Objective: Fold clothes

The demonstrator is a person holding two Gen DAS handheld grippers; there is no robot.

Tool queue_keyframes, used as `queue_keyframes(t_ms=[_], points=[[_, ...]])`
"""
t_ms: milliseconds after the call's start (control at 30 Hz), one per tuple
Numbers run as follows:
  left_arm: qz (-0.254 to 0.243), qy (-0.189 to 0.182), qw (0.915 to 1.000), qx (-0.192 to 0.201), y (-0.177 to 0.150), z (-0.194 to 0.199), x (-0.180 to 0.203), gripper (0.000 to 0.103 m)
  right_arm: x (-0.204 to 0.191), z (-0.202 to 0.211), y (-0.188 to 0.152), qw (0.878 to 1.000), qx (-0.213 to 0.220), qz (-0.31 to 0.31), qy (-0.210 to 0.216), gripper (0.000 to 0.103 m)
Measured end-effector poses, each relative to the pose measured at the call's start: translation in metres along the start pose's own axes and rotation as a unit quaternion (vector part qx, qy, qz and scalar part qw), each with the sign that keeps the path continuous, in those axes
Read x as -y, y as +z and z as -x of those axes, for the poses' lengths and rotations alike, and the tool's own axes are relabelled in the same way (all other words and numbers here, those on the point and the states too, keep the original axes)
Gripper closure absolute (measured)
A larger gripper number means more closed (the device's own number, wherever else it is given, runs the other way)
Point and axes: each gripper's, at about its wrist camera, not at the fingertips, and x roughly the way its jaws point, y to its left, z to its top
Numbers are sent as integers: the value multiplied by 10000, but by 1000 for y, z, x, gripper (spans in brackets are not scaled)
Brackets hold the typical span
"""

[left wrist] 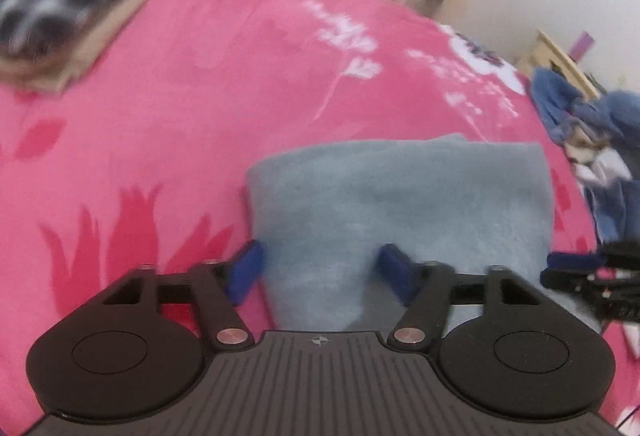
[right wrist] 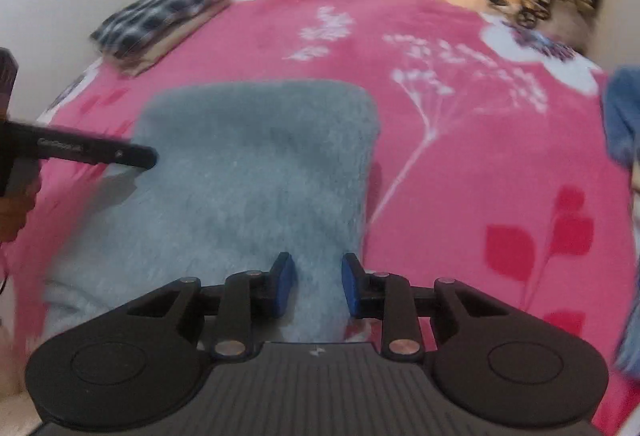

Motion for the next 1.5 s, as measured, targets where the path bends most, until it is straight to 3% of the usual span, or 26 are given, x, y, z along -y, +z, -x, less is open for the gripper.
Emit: queue_keyframes(t_ms=[67,133,267,333,433,500,567,733,967,1000,1033,1067,1133,1300,1400,1500], points=[[-108,36,9999,63,1,13,1,36,-3,16,0,9996,110,-258,-81,74],[-364,116,9988,294,-1,35,2,36,-6,37,-6,9976,253,-633,138,73],[-1005,-491,9923,525,-22,74,18,35,-12,80,-18,9873,537,-1379,575,73],[-1630,-825,9823,402,-40,85,37,35,-20,85,-35,9776,321,-1802,1039,73],[-2561,-1040,9610,112,-69,84,67,37,-44,75,-62,9683,-6,-2081,1381,73],[-2976,-903,9504,-12,-83,78,81,42,-61,66,-73,9666,-97,-2101,1463,73],[-3190,-698,9452,-61,-90,69,88,51,-72,62,-78,9654,-20,-2146,1480,73],[-3415,-657,9376,-67,-91,65,94,51,-74,64,-81,9587,197,-2476,1384,76],[-4144,-705,9074,38,-103,63,99,53,-70,64,-82,9549,275,-2671,1269,78],[-4141,-682,9077,58,-103,62,98,58,-69,64,-83,9540,278,-2699,1278,78],[-4037,-670,9124,72,-100,61,96,71,-68,63,-84,9534,283,-2714,1284,78],[-3898,-665,9184,81,-96,61,94,81,-68,63,-85,9531,289,-2722,1292,78],[-3416,-778,9366,84,-86,64,85,88,-69,63,-87,9524,298,-2729,1323,78],[-2942,-963,9508,128,-76,73,74,94,-77,58,-81,9594,260,-2388,1474,78],[-2957,-1021,9497,157,-77,76,73,94,-82,50,-76,9626,235,-2206,1558,80],[-2892,-1078,9510,193,-76,77,72,94,-88,38,-69,9705,107,-1967,1392,95]])
